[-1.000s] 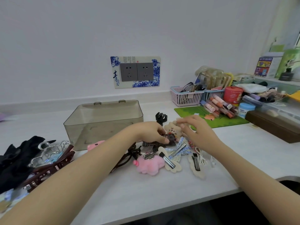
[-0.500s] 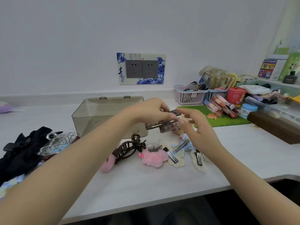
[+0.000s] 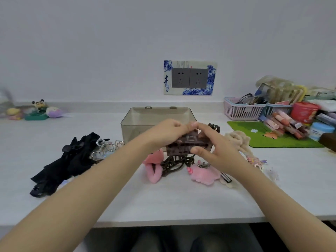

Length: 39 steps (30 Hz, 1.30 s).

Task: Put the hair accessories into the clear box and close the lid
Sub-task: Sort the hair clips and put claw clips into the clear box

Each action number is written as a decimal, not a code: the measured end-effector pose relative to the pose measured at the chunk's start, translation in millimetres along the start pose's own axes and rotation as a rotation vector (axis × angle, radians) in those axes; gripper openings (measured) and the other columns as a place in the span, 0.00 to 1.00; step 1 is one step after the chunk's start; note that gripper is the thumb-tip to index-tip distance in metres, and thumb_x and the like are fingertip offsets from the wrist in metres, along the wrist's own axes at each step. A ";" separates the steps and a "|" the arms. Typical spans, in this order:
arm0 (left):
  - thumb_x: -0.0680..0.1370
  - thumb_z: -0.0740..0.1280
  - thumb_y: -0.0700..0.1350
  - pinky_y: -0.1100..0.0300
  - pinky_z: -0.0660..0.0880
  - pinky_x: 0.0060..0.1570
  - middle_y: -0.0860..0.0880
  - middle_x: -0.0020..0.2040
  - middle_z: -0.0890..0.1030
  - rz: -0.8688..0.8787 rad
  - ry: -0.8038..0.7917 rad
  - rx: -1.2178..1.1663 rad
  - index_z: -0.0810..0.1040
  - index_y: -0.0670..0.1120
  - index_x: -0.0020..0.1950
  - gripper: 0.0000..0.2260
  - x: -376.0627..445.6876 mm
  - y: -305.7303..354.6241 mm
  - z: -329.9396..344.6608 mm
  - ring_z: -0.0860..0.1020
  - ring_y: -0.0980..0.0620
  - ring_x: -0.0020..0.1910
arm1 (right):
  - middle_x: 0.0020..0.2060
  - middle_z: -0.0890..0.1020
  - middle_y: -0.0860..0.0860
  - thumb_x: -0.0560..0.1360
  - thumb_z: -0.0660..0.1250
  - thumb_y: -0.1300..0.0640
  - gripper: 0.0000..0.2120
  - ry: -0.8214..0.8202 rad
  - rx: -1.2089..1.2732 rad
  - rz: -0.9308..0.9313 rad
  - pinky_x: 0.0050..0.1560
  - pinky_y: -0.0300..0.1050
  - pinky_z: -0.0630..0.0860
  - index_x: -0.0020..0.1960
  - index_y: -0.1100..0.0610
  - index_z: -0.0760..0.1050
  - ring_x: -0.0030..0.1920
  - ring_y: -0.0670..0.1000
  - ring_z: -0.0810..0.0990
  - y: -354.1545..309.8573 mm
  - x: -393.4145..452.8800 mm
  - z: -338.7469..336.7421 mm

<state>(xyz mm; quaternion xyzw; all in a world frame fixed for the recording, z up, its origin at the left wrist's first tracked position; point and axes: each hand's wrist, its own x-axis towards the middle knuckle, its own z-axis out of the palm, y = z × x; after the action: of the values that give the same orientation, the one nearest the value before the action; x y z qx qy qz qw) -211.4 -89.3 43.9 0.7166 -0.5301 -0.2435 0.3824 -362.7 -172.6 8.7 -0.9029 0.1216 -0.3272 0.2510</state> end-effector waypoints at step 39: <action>0.78 0.62 0.46 0.57 0.61 0.34 0.46 0.28 0.68 0.129 0.194 0.303 0.63 0.44 0.25 0.22 3.3 -29.6 32.4 0.68 0.48 0.32 | 0.36 0.69 0.40 0.74 0.67 0.52 0.18 0.331 -0.071 0.345 0.42 0.32 0.65 0.61 0.55 0.73 0.42 0.27 0.67 38.0 -13.5 -14.3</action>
<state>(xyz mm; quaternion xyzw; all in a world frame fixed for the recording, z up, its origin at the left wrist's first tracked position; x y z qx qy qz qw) -217.8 -97.5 1.1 0.7504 -0.5663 -0.0659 0.3344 -384.3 -204.9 -9.3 -0.8110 0.3249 -0.4186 0.2480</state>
